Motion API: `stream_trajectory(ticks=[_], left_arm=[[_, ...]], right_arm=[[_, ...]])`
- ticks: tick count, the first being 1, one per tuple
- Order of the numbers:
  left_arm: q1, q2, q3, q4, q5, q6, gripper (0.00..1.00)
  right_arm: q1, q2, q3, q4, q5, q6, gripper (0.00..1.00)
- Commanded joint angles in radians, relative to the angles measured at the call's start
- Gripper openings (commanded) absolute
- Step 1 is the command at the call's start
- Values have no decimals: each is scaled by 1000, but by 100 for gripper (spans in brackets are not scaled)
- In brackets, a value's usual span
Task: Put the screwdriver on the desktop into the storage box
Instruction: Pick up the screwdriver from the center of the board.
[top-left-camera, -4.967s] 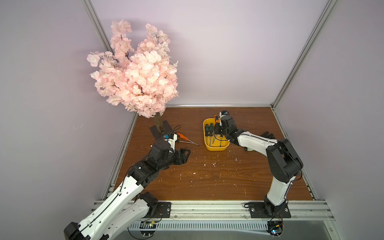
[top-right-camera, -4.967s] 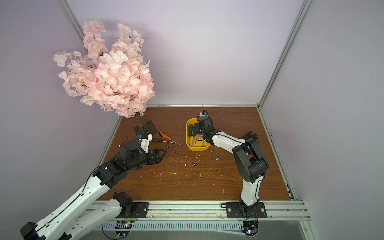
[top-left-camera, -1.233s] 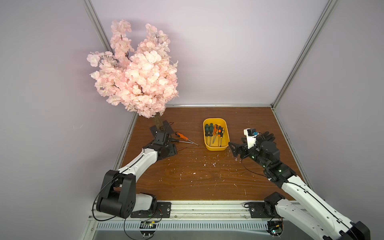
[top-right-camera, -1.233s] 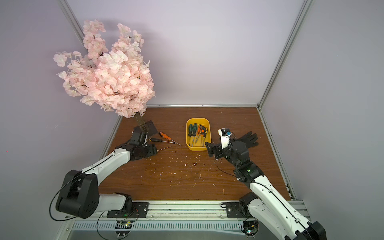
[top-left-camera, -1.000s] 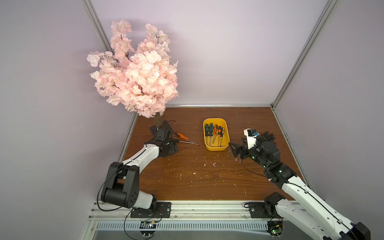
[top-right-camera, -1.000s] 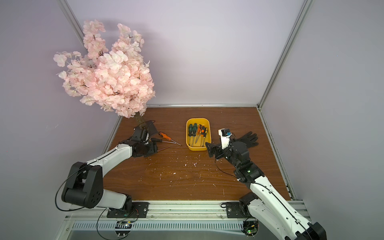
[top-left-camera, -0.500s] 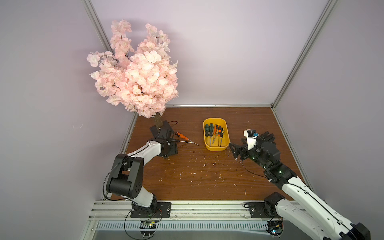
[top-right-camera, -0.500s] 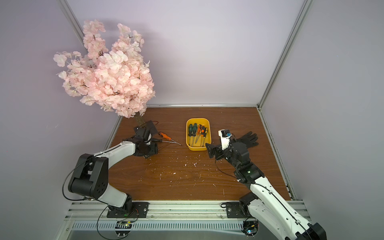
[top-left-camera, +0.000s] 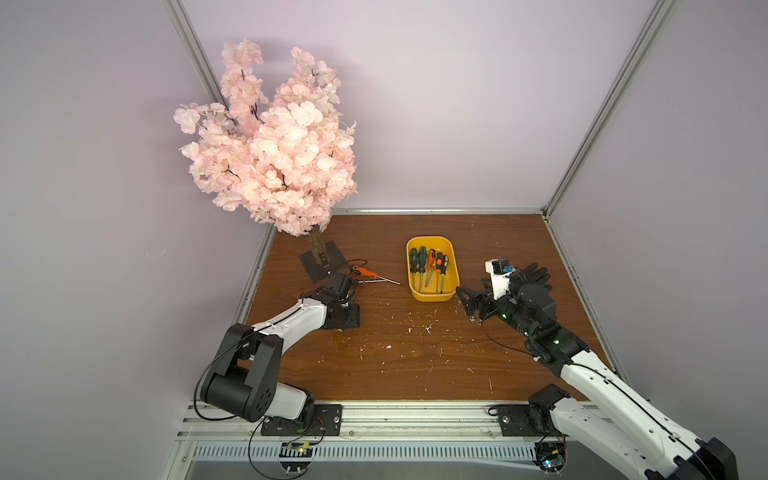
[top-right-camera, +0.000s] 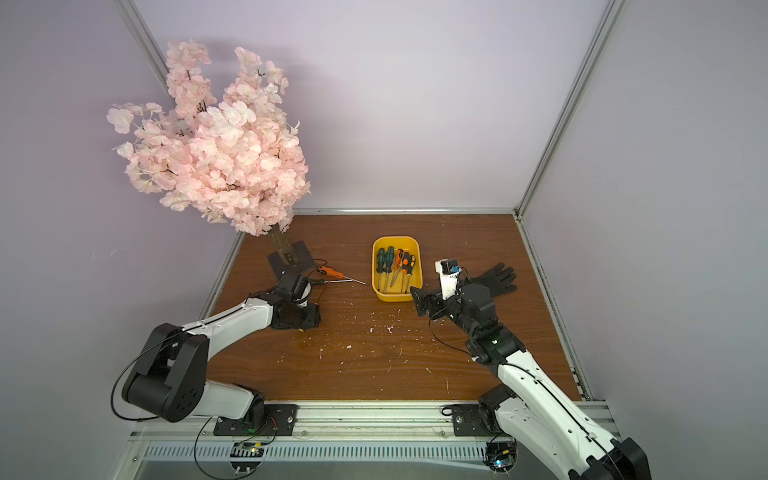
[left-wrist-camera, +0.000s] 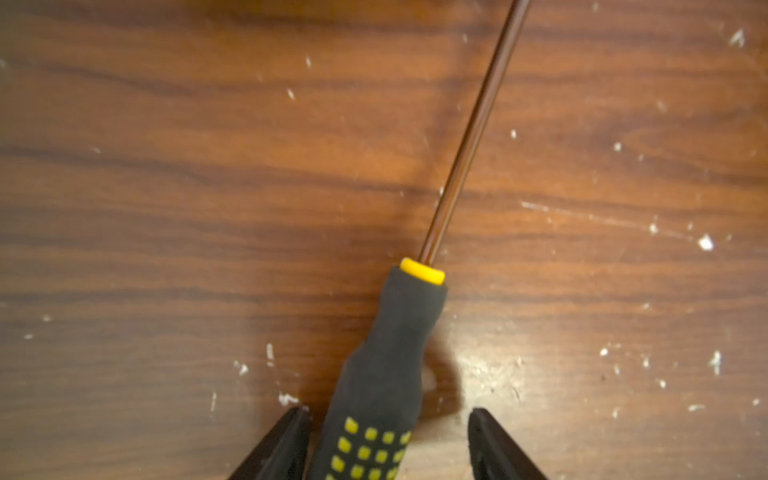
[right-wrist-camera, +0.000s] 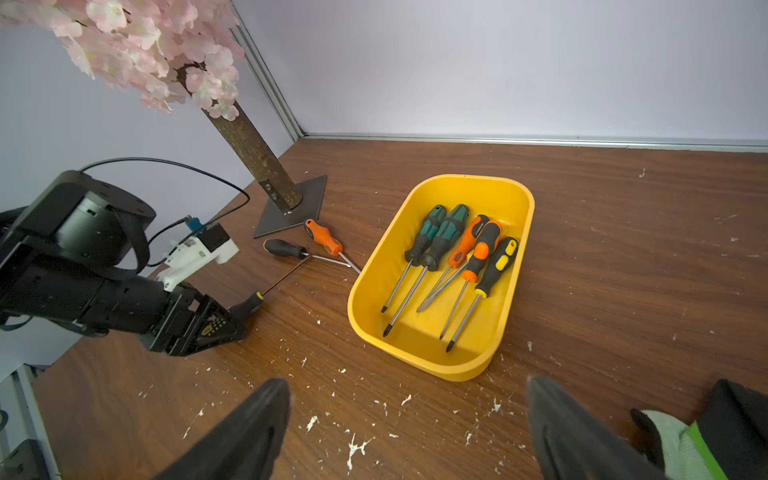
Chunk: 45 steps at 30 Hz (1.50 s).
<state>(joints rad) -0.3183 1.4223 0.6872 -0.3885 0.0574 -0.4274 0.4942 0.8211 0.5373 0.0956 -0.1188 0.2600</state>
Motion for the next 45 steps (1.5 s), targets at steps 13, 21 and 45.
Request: stream_trajectory(ticks=[13, 21, 45], left_arm=[[-180, -8, -18, -22, -64, -76, 34], [-195, -112, -24, -25, -8, -96, 19], [-205, -275, 77, -107, 356, -34, 12]], right_arm=[[0, 18, -5, 66, 13, 50, 92], [0, 9, -14, 59, 28, 49, 92], [61, -22, -11, 107, -13, -289, 79]])
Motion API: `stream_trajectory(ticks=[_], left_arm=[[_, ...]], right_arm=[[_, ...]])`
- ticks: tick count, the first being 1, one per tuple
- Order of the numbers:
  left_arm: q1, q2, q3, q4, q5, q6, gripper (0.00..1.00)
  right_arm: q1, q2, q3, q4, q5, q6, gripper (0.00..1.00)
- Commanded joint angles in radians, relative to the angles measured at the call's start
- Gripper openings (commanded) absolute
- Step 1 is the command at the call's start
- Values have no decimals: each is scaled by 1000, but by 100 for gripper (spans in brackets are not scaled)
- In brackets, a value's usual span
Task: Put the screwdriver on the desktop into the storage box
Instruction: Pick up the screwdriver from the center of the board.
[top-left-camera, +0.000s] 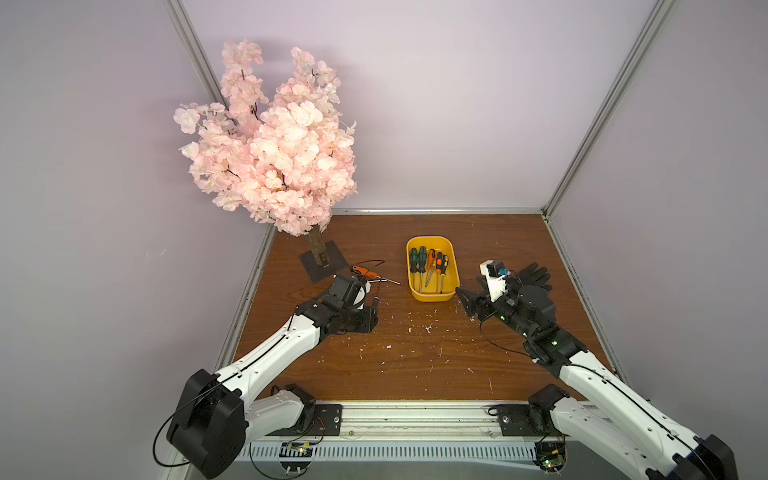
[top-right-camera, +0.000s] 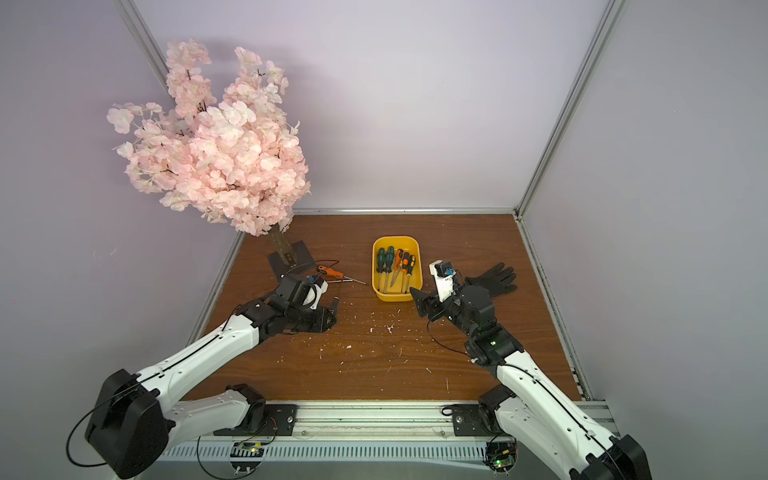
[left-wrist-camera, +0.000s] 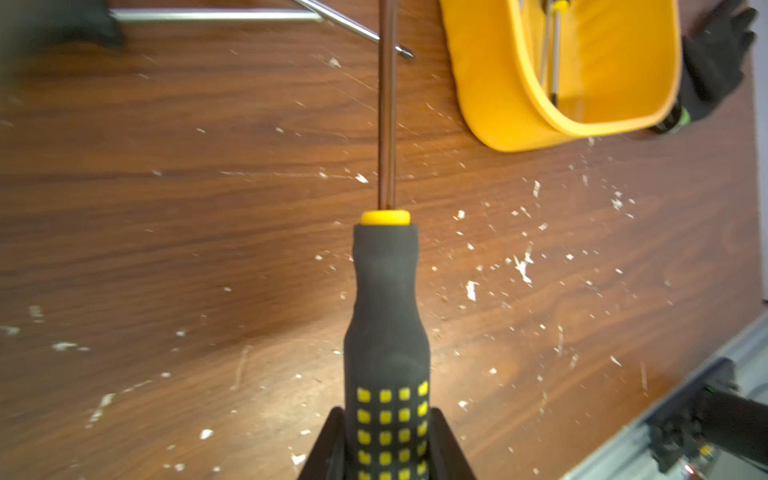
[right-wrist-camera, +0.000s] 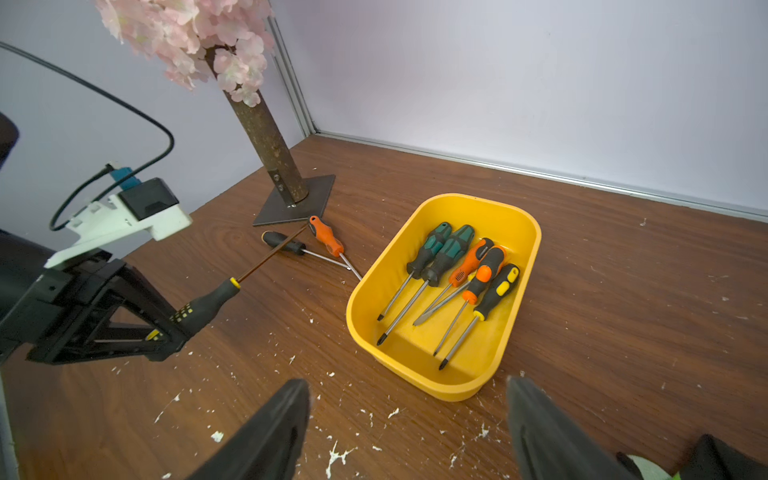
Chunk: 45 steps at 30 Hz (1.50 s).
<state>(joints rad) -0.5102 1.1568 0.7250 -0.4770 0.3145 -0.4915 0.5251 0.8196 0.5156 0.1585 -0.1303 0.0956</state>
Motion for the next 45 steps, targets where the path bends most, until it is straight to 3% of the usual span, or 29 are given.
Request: stream_trajectory(ticks=[1, 7, 13, 21, 23, 29, 45], left_arm=[[-13, -9, 46, -20, 120, 34, 13], [-29, 17, 111, -44, 241, 57, 13], [-87, 64, 194, -97, 270, 89, 13], [-158, 135, 269, -129, 310, 114, 12], [-172, 154, 292, -136, 330, 120, 11], [-210, 193, 346, -137, 368, 126, 10], [-260, 238, 411, -156, 433, 150, 9]], right_arm=[[51, -35, -5, 60, -6, -173, 79], [149, -95, -60, 94, -59, -449, 81], [211, -77, -37, 33, -75, -719, 79], [268, -37, 19, -60, -24, -972, 77], [285, -17, 36, -81, -9, -1020, 72], [306, 44, 86, -118, -13, -1091, 62], [322, 141, 171, -168, -53, -1158, 54]])
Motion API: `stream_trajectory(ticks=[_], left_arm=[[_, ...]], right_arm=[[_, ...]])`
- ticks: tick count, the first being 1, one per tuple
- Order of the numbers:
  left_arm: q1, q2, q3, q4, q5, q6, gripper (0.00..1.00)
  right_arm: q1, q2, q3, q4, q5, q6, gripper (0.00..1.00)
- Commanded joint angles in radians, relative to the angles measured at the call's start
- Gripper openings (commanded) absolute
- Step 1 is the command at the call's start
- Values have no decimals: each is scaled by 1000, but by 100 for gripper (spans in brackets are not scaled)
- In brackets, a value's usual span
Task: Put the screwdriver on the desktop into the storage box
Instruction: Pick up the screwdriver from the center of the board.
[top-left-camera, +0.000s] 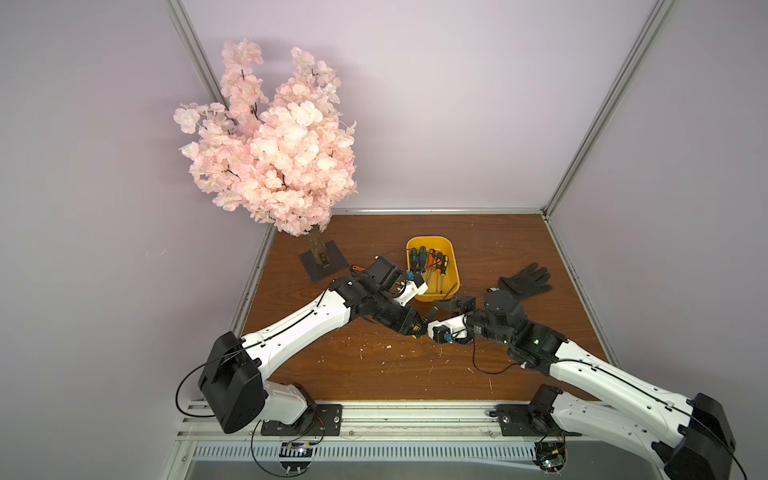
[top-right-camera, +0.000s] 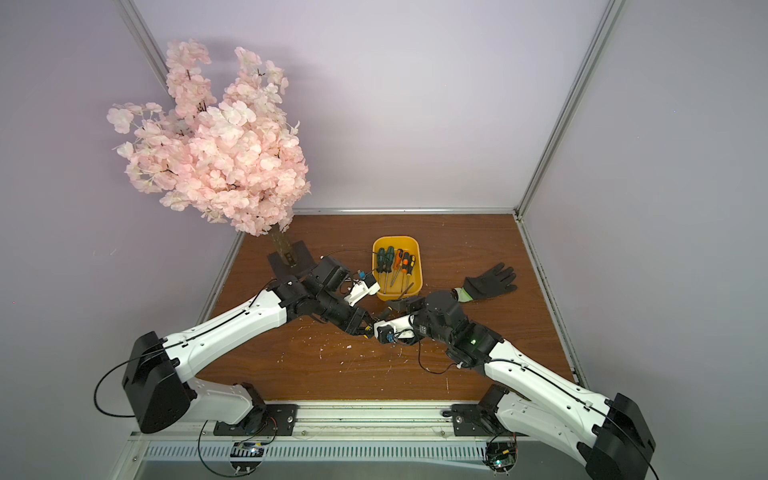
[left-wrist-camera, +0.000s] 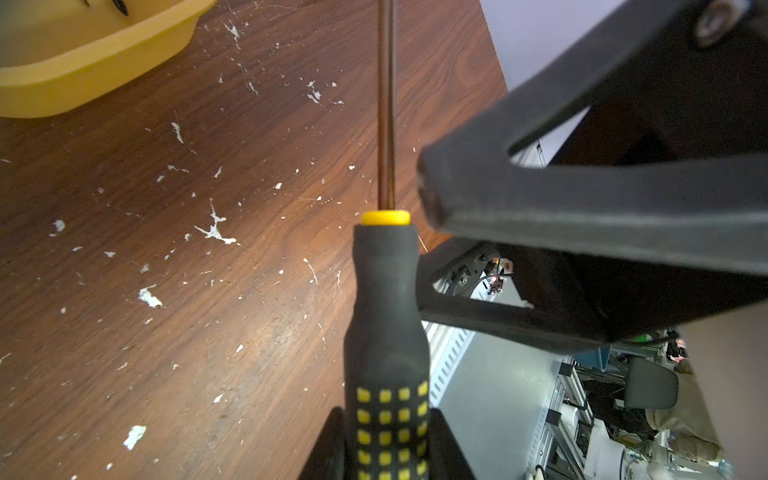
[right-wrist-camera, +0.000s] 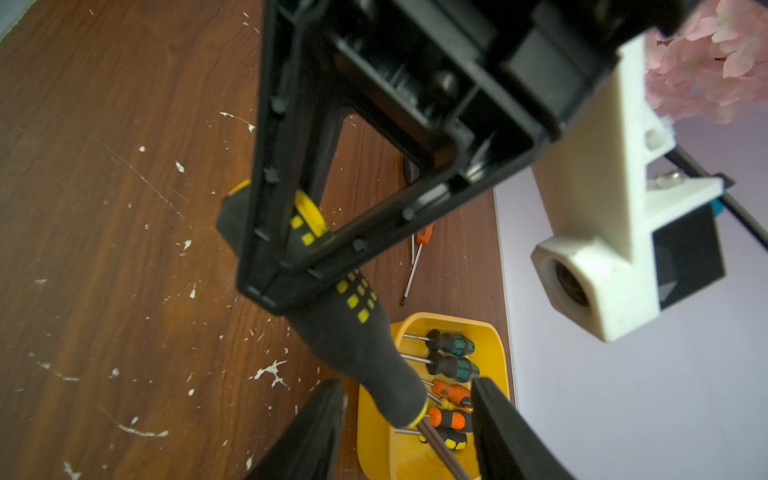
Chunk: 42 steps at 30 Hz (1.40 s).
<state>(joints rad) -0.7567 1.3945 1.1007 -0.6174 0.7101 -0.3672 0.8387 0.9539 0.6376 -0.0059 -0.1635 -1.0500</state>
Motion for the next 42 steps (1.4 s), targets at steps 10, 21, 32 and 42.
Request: stream_trajectory(ticks=[10, 21, 32, 42], left_arm=[[-14, 0, 47, -16, 60, 37, 7], [-14, -1, 39, -42, 30, 54, 6], [-12, -17, 70, -56, -38, 53, 26], [118, -188, 69, -52, -360, -37, 72]], right_arm=[[33, 54, 82, -56, -20, -30, 54], [49, 77, 103, -72, -19, -27, 32], [70, 88, 106, -73, 28, 9, 2], [59, 67, 54, 31, 147, 184, 0]])
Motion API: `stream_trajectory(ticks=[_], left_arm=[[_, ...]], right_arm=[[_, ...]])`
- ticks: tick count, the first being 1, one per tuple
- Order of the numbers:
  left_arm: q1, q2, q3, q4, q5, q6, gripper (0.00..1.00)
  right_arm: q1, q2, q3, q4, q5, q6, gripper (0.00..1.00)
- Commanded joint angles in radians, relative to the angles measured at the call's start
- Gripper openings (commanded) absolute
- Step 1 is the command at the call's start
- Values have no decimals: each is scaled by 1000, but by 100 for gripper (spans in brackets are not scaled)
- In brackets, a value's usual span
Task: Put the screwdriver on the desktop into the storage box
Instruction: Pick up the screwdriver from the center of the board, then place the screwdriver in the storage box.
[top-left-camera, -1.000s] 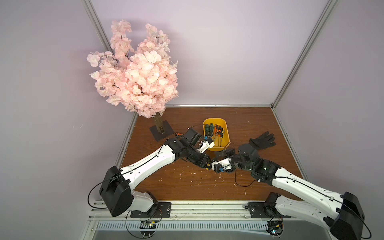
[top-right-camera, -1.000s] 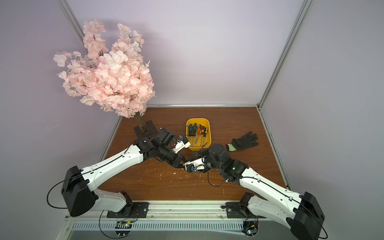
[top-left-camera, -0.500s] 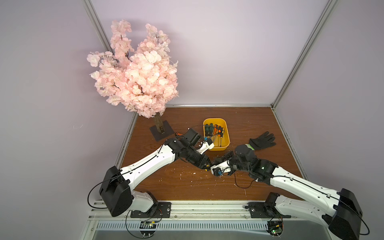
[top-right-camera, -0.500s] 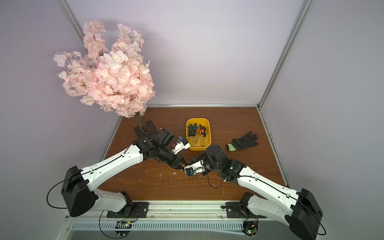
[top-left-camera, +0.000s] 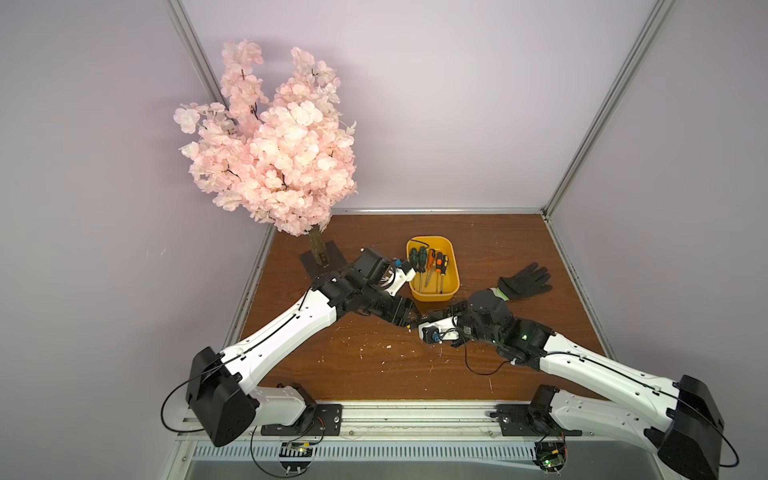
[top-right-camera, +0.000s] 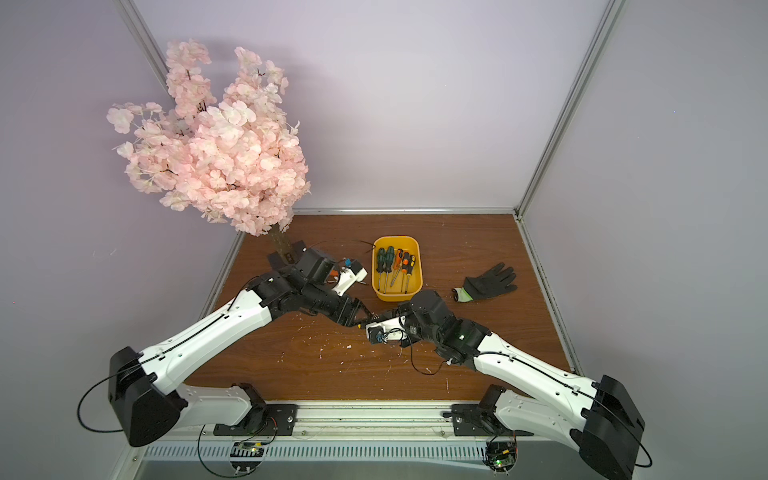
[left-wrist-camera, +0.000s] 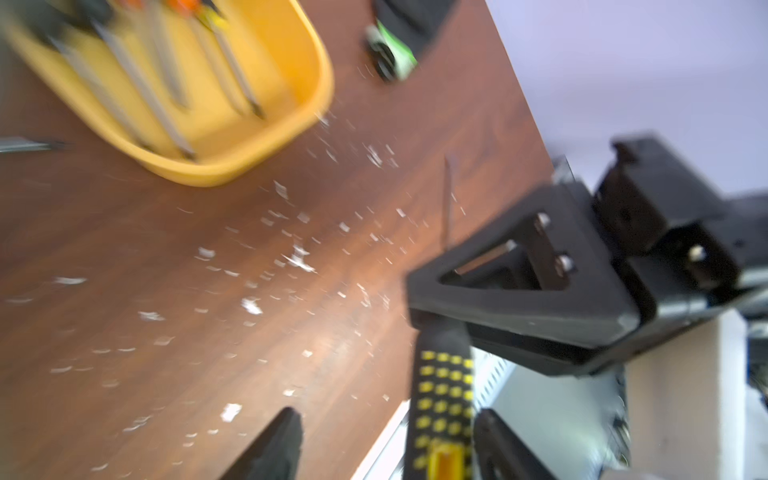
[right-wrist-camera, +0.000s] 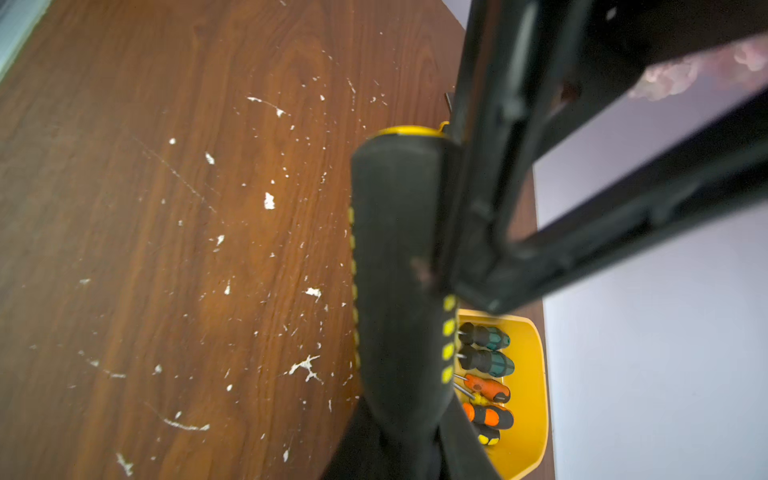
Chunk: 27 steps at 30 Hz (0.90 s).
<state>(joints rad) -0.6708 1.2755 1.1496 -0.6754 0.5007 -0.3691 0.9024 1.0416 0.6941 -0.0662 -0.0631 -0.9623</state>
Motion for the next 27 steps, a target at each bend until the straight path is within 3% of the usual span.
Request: stream_trajectory(ticks=[1, 3, 6, 18, 27], left_arm=[[34, -98, 17, 5, -224, -61, 74], [36, -157, -3, 21, -340, -116, 80], [36, -241, -70, 93, -400, -181, 82], [36, -367, -269, 268, -363, -296, 82], [33, -419, -339, 312, -348, -345, 81]], right_arm=[[-18, -15, -5, 115, 46, 138, 0], [-59, 7, 2, 155, 27, 226, 0], [-113, 71, 46, 201, 20, 384, 0], [-264, 481, 410, 213, 81, 984, 0], [-302, 715, 569, 235, 171, 1289, 0]])
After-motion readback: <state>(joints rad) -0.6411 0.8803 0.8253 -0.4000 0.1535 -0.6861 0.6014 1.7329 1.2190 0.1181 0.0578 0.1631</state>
